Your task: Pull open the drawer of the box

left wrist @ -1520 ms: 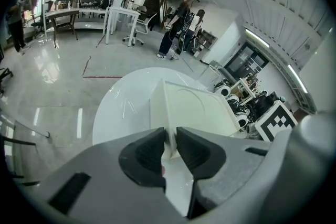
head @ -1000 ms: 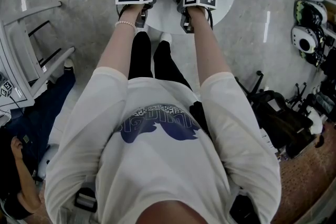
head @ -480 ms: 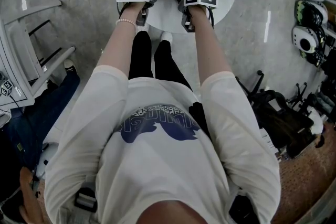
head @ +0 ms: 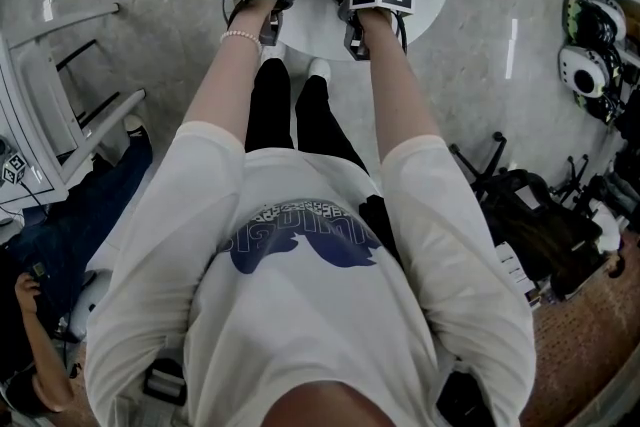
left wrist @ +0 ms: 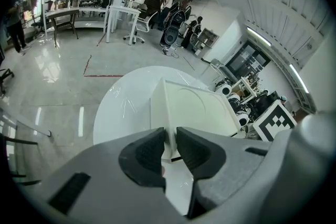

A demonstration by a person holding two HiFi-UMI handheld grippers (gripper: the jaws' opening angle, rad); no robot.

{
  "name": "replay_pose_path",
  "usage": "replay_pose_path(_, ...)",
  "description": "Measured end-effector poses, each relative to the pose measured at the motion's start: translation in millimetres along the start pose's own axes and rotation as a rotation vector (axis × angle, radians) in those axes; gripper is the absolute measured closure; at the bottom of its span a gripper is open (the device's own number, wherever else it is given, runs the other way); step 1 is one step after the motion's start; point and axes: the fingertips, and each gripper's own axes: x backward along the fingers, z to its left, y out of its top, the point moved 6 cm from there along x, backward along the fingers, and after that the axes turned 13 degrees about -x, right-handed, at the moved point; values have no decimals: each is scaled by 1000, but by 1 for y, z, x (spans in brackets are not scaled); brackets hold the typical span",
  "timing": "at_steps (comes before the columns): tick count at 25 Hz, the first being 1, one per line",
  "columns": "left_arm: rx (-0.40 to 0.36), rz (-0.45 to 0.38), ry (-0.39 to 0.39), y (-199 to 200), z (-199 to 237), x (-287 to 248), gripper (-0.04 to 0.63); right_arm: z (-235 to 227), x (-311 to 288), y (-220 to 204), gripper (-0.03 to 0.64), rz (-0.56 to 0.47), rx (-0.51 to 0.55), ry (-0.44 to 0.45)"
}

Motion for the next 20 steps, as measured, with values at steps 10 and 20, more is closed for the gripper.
replay_pose_path(10,5,2,8,-2,0,-2,514,-4,0,-17,554,6,1,5)
replay_pose_path(20,6,3,15,-2,-3,-1,514,-8,6,-34,554,11,7,1)
